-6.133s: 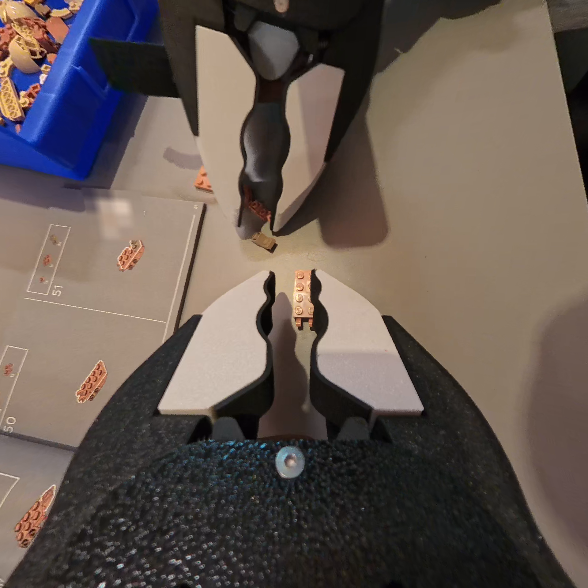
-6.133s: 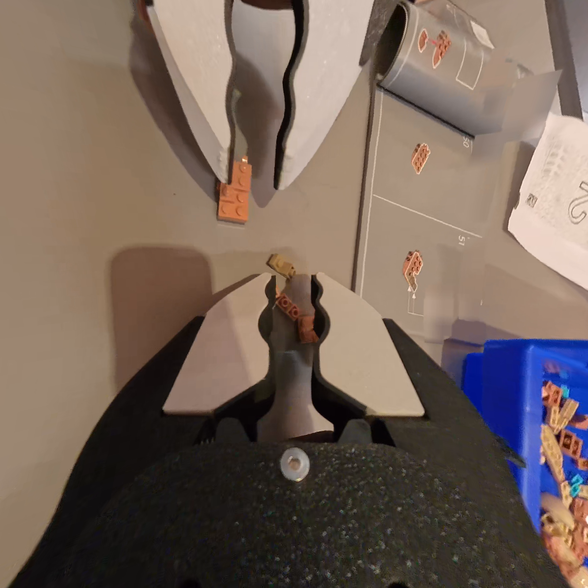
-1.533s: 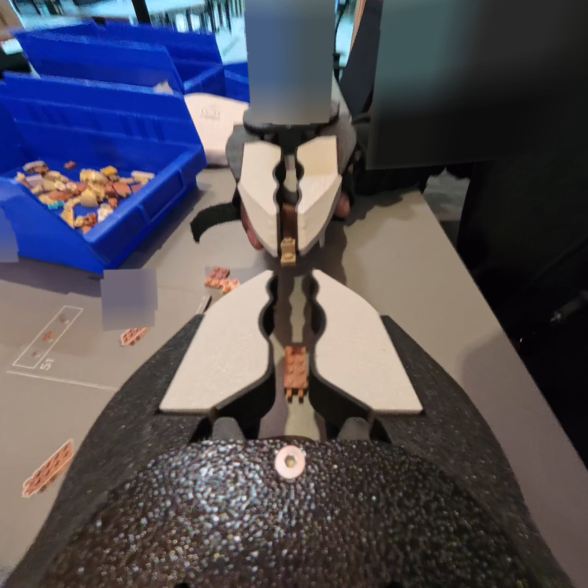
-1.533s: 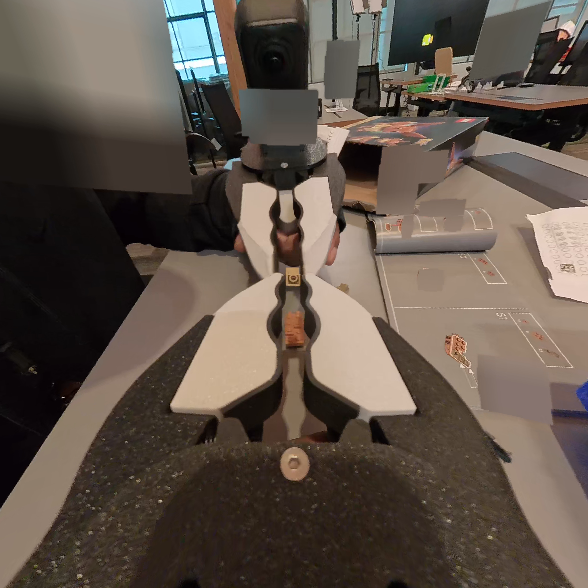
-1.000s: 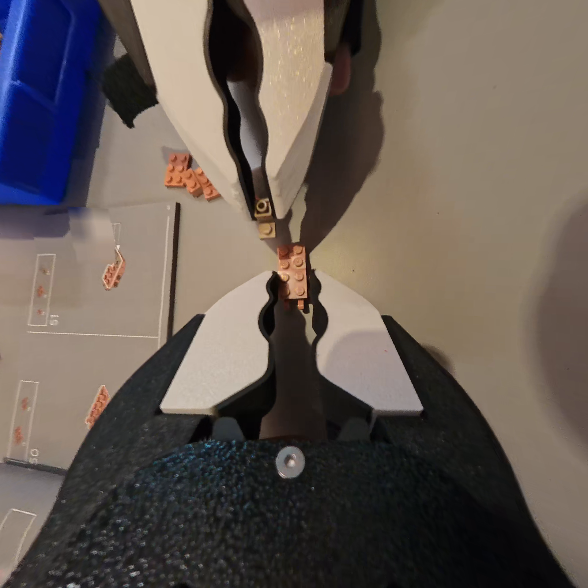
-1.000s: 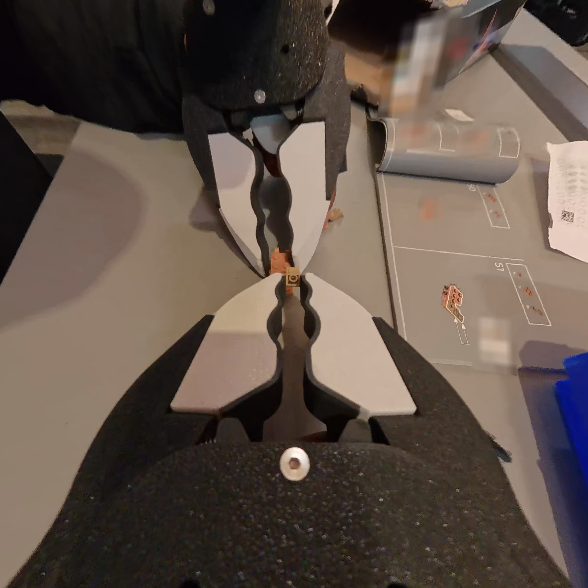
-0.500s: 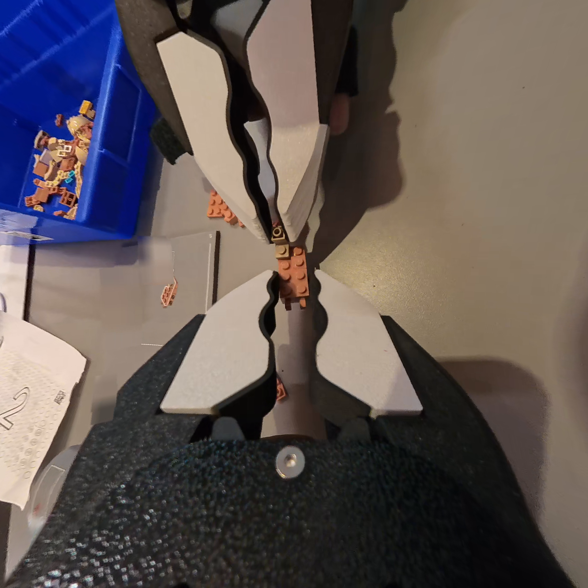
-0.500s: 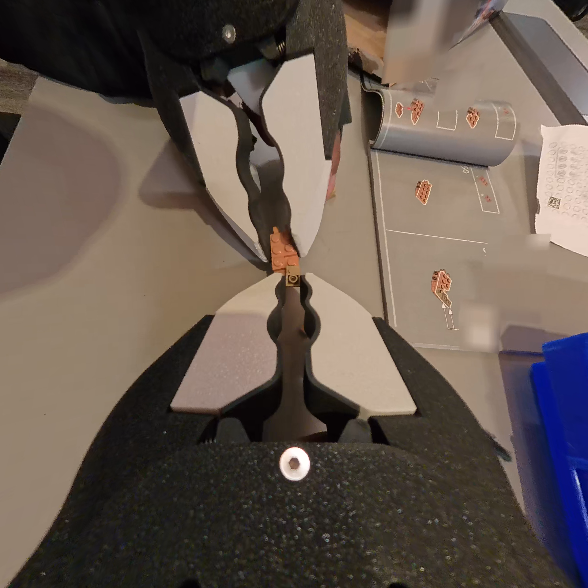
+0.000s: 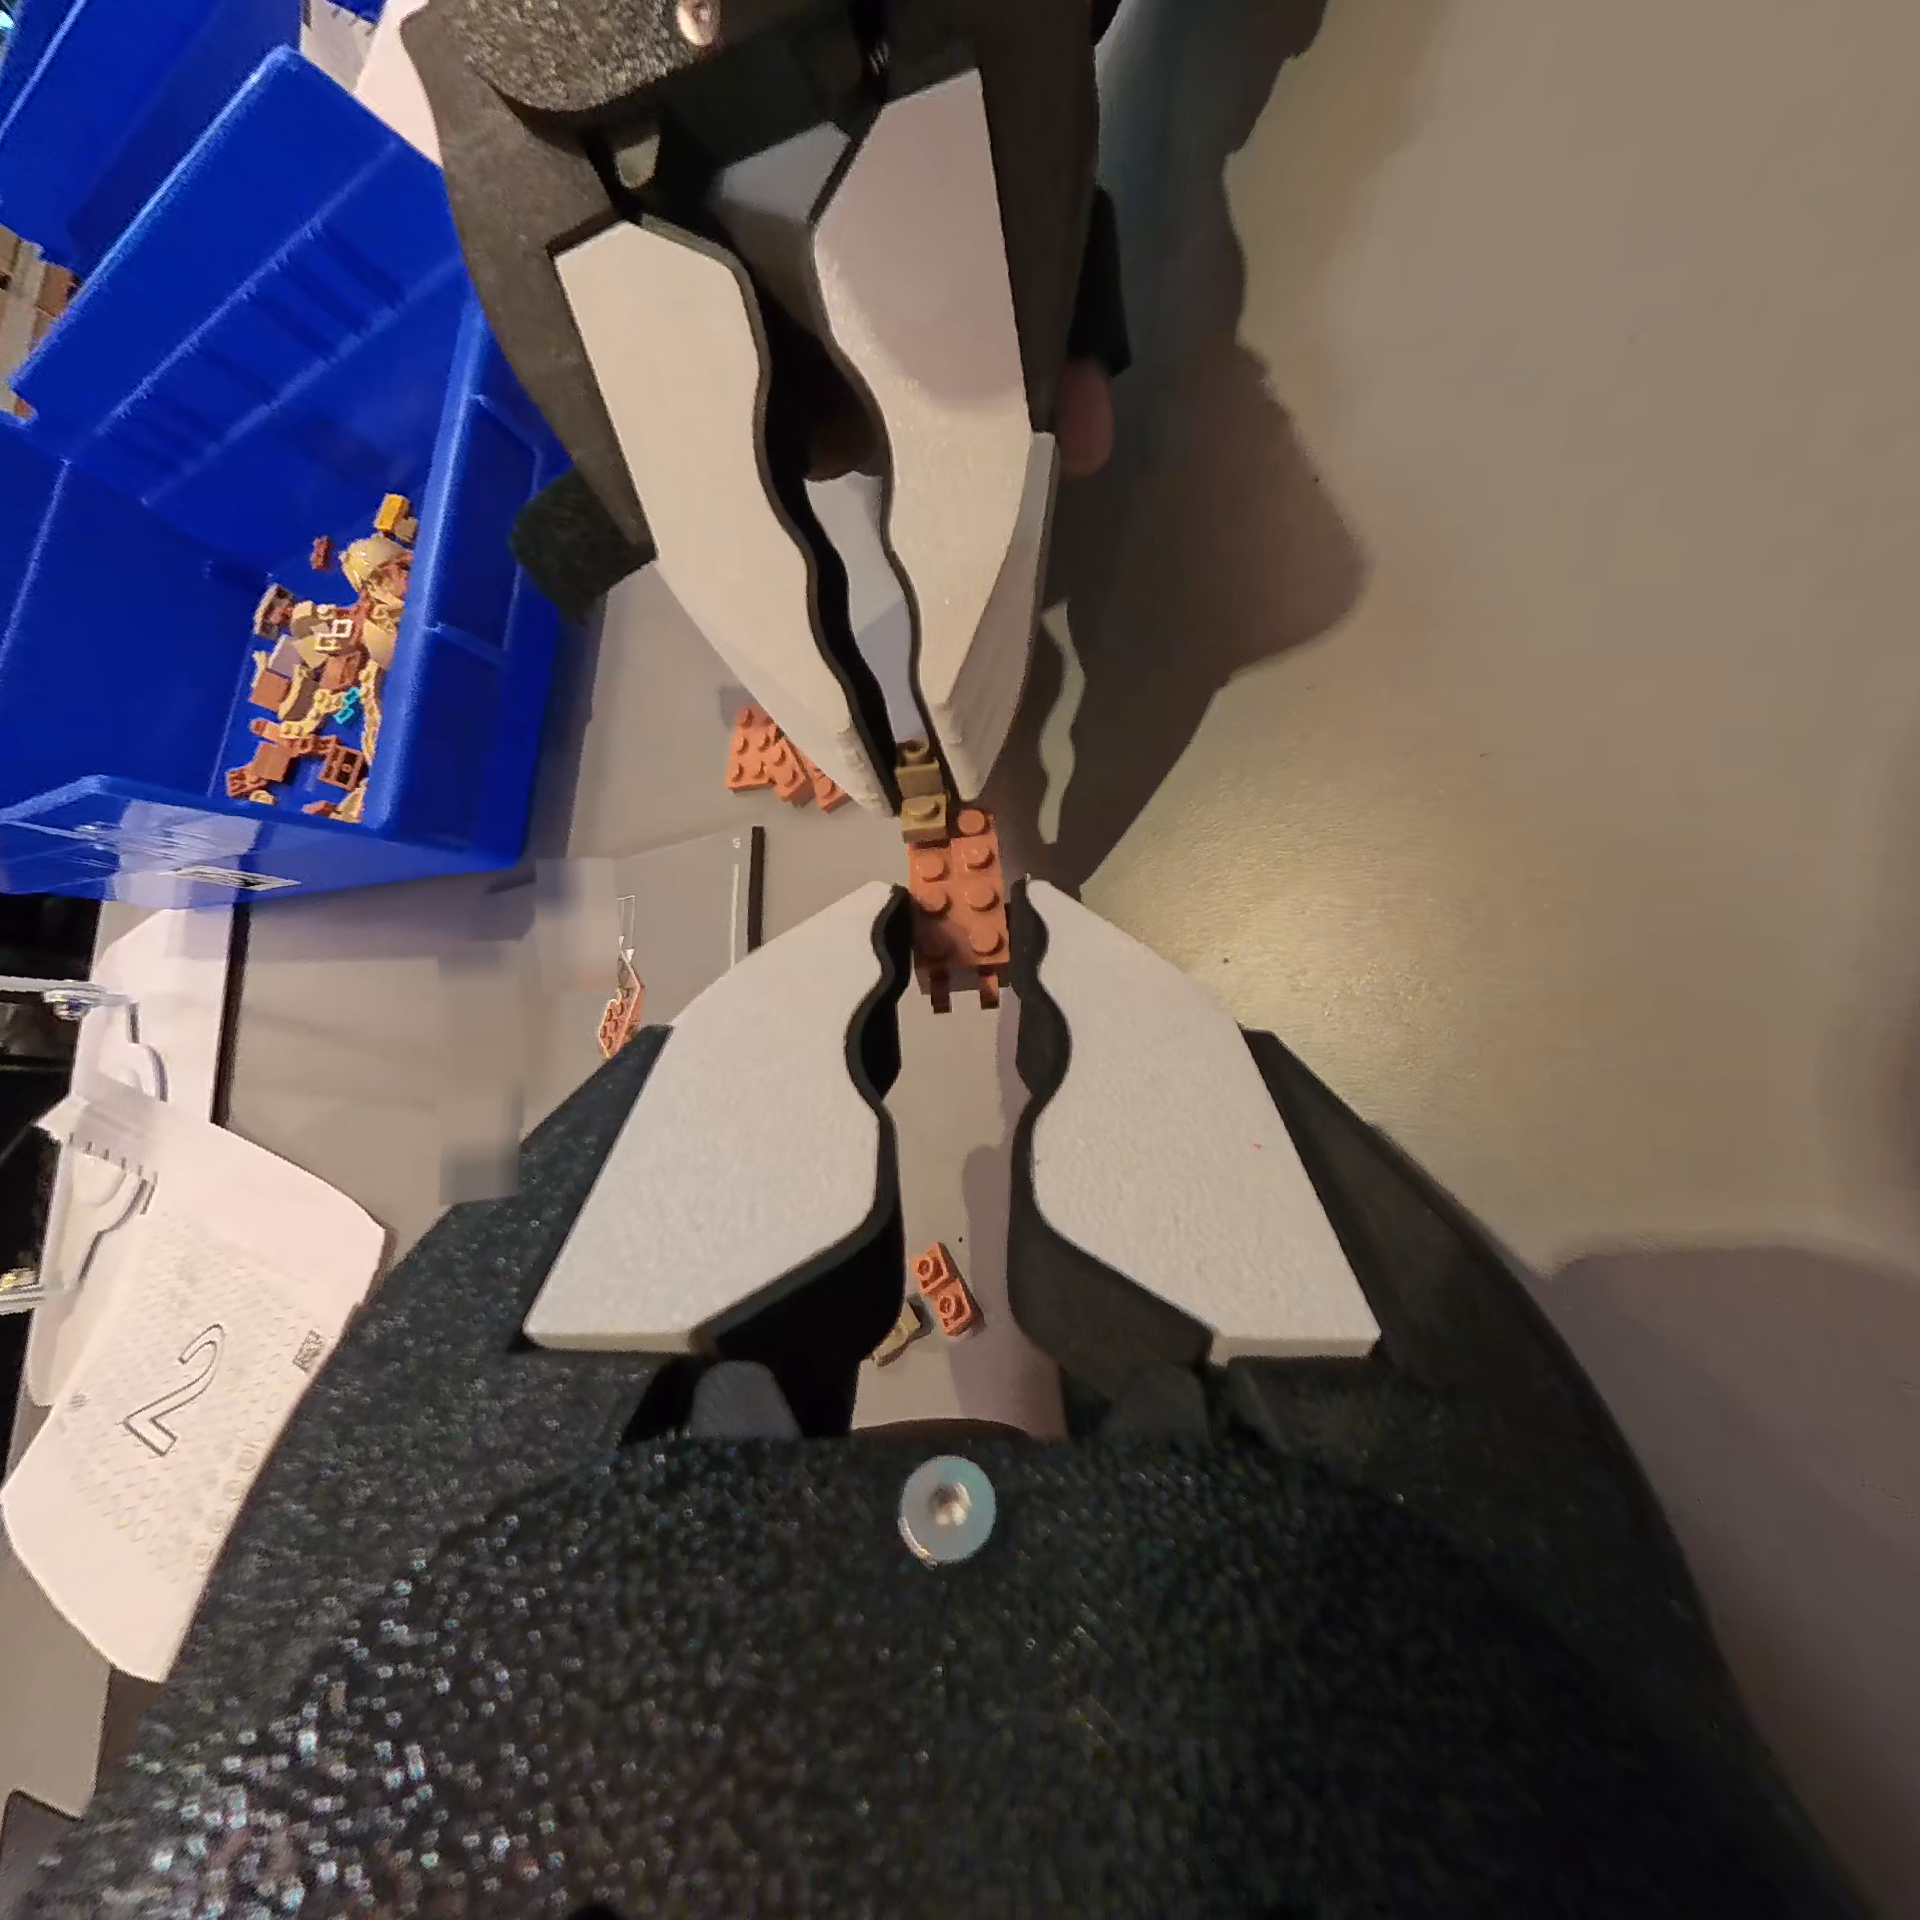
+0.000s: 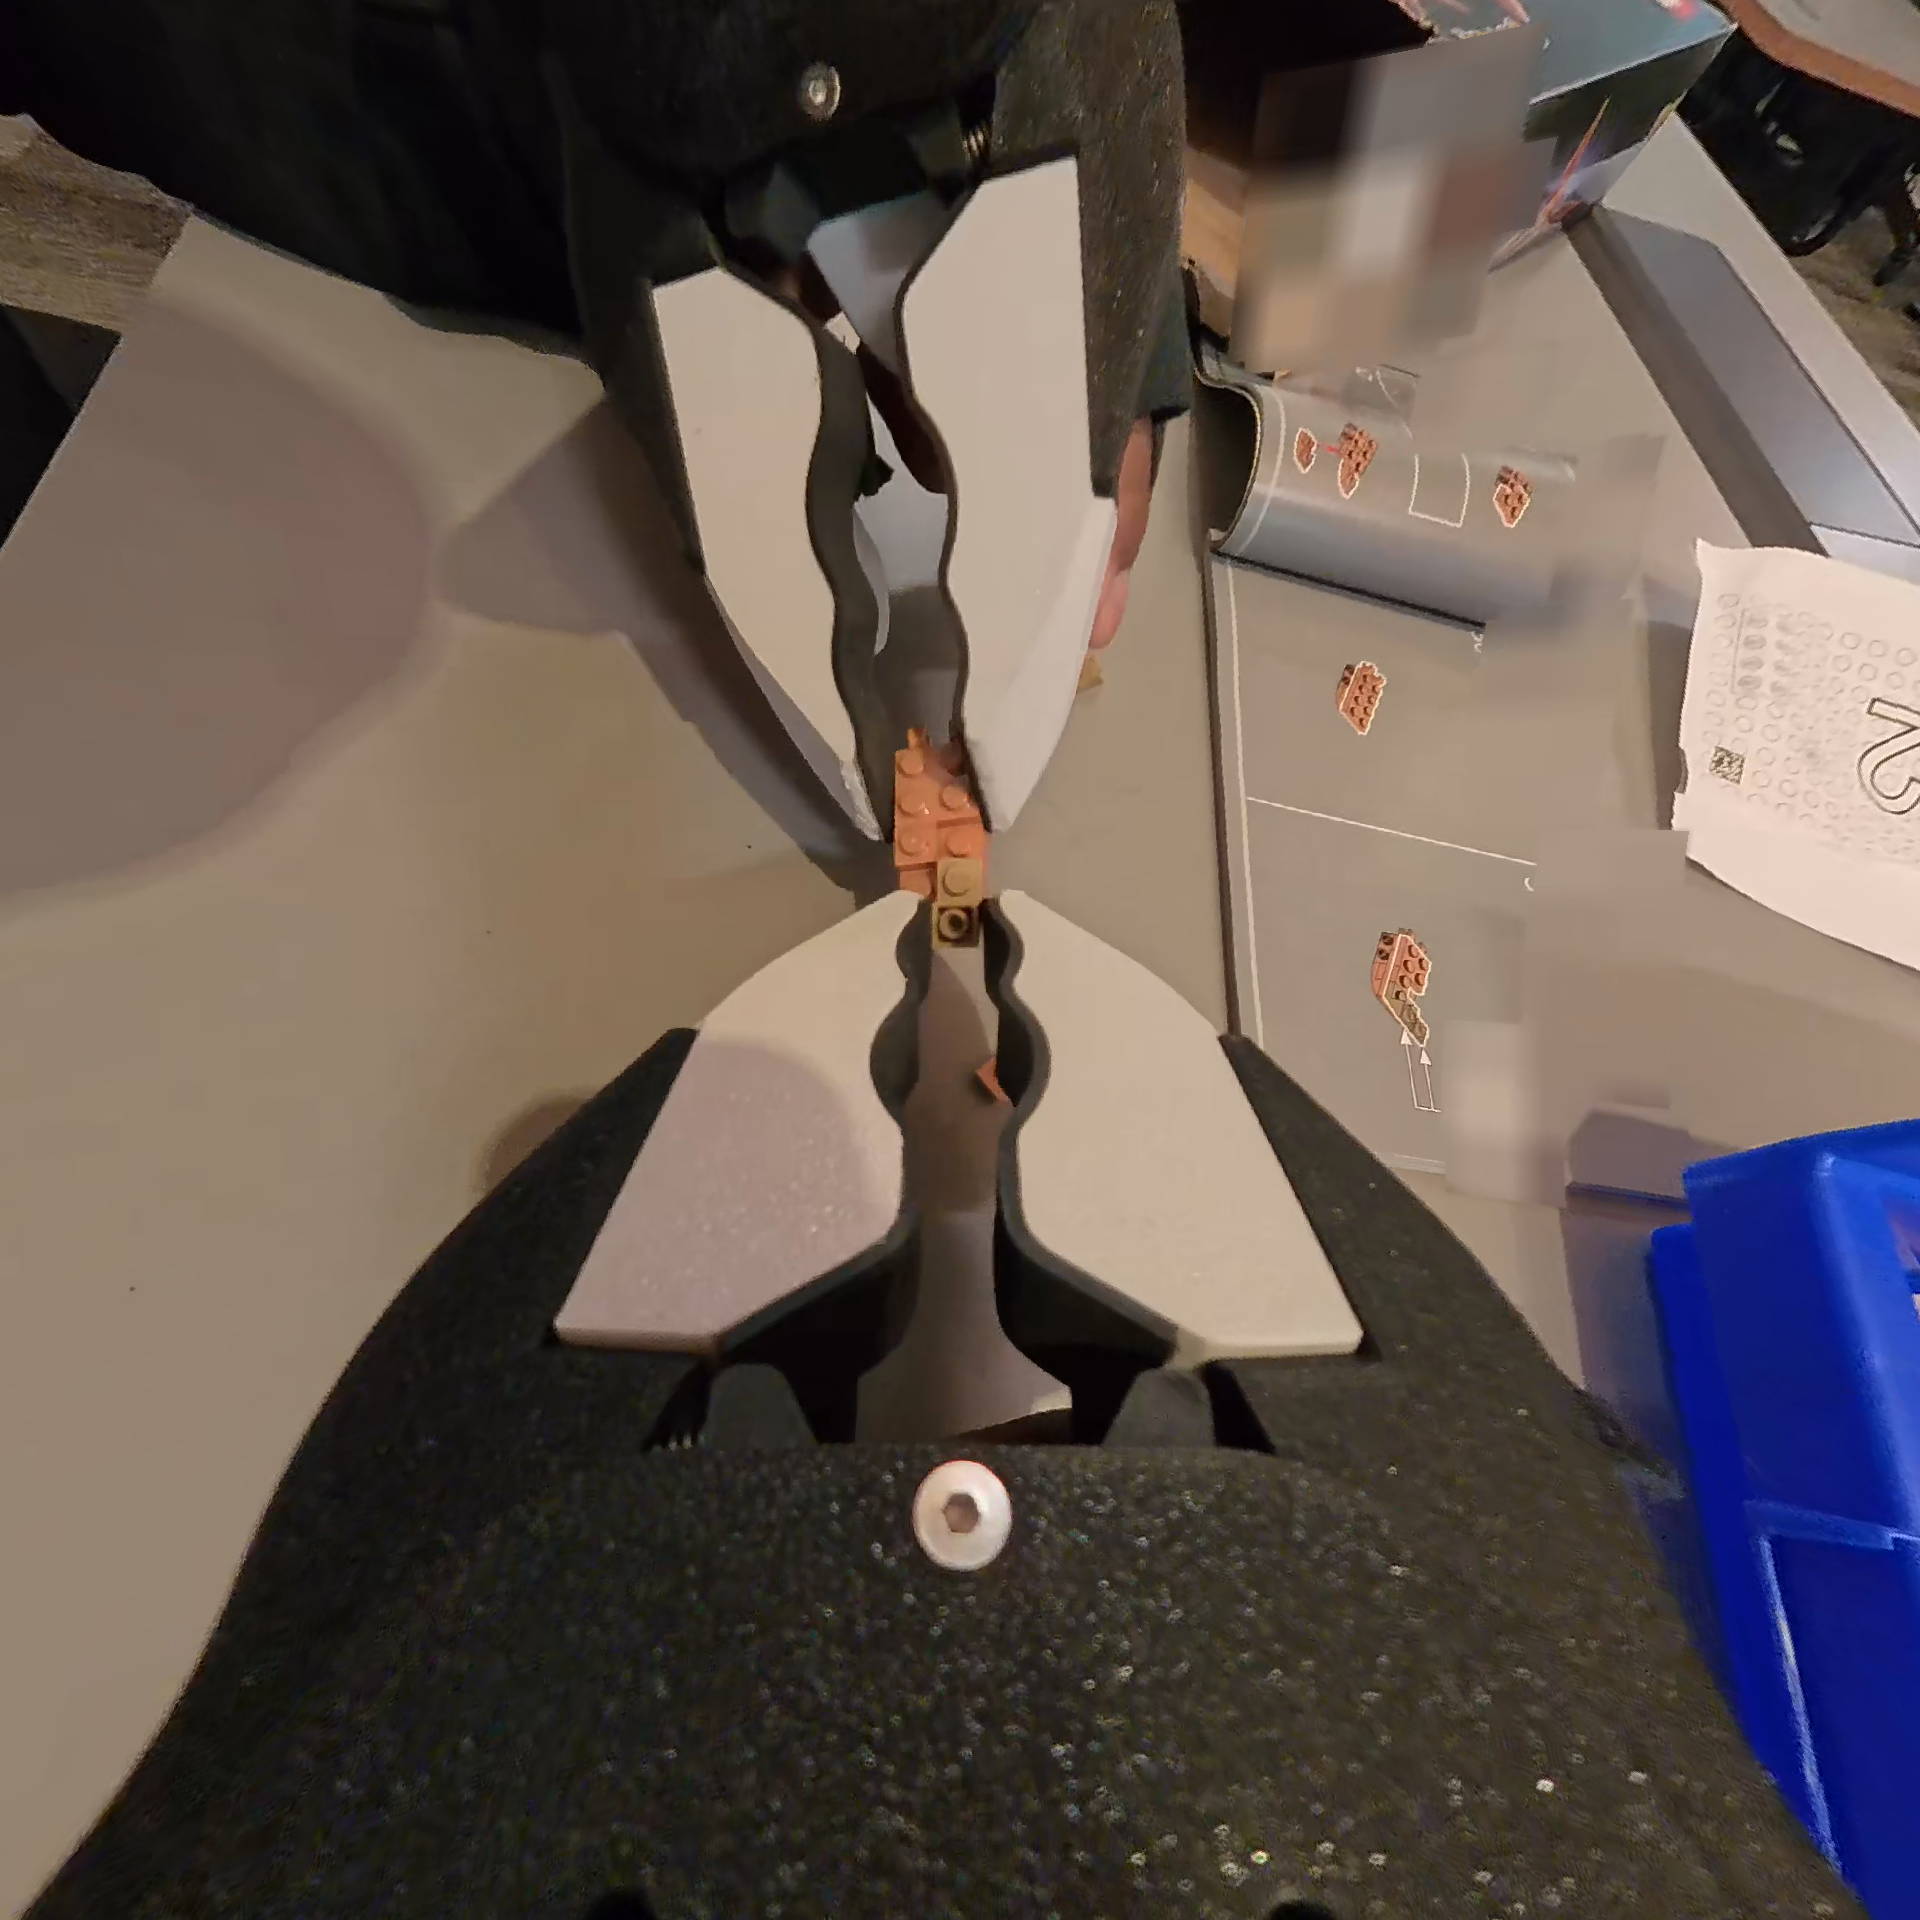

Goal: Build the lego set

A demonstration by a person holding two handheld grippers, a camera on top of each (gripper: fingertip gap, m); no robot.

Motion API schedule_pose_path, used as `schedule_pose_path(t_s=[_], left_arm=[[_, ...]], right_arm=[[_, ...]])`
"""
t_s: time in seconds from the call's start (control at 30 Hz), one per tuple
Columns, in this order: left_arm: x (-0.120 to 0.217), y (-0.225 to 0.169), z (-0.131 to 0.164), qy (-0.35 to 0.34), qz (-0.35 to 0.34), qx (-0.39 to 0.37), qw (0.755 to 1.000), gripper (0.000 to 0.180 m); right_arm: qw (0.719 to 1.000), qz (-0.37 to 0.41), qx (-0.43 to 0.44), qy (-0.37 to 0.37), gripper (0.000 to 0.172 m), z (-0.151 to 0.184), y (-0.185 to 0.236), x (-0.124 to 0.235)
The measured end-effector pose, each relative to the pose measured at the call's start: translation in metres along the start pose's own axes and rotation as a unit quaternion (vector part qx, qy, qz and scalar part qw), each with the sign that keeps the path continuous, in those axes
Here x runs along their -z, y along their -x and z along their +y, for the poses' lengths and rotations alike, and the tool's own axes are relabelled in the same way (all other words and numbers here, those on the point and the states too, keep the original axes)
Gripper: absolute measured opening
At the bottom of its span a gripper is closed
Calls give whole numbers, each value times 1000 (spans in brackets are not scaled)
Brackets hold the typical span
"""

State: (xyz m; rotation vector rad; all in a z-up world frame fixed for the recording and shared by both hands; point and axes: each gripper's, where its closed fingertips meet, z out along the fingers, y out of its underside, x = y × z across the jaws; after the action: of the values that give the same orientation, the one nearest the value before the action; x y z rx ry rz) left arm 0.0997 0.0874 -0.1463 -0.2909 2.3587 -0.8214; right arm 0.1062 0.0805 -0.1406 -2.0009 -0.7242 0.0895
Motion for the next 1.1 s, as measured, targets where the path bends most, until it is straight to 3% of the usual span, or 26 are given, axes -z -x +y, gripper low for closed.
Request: schedule_pose_path(t_s=[0.33,0.7,1.1], left_arm=[[1,4,-1,8,-21,-14,1000,17],[2,5,-6,9,-41,-61,997,17],[10,19,-12,22,-109,-109,988,17]], right_arm=[[998,40,40,13,8,-3,-4,2],[979,95,175,46,8,-4,-3,5],[966,169,188,49,8,-12,-15,8]])
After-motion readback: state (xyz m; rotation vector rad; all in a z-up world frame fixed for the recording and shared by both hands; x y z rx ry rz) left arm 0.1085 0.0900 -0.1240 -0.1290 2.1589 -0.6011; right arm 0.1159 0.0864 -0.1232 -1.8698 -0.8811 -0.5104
